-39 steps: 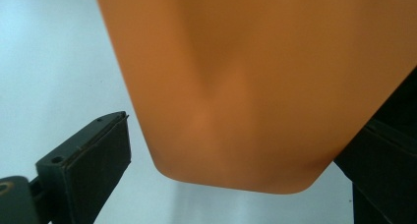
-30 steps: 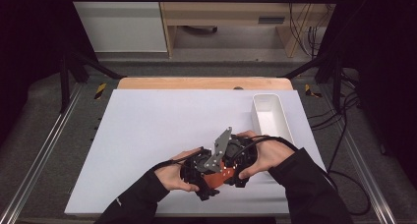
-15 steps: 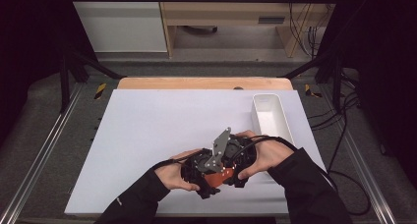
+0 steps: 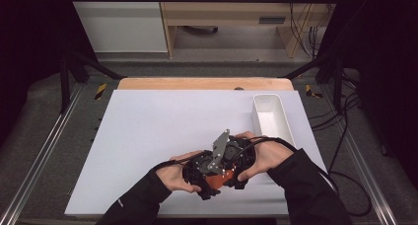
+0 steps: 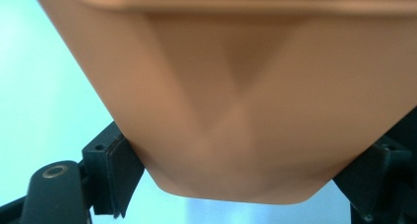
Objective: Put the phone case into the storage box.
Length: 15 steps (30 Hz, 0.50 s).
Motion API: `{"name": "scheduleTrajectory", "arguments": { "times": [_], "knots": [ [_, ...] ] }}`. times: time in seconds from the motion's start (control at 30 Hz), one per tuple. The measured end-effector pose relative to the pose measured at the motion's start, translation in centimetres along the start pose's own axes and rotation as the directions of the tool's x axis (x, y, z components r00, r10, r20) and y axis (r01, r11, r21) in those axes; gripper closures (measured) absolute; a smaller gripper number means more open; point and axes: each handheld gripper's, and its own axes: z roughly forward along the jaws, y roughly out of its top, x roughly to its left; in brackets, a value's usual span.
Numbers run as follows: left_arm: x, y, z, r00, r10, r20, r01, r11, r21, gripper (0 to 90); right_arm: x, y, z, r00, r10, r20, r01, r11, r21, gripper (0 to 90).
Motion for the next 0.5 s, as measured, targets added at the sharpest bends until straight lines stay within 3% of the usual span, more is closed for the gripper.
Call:
{"name": "scheduleTrajectory", "arguments": {
  "times": [0.33, 0.5],
  "knots": [
    [0.15, -0.21, -0.12, 0.9999, -0.009, -0.012, 0.009, 0.9996, -0.026, 15.6, -0.02, -0.04, -0.07, 0.9997, -0.004, 0.025, 0.005, 1.000, -0.018, 14.4],
    [0.21, -0.53, -0.32, 0.9997, -0.020, -0.015, 0.019, 0.9992, -0.036, 15.6, -0.02, -0.25, -0.44, 0.9993, 0.004, 0.037, -0.002, 0.998, -0.057, 7.8]
  ]
}}
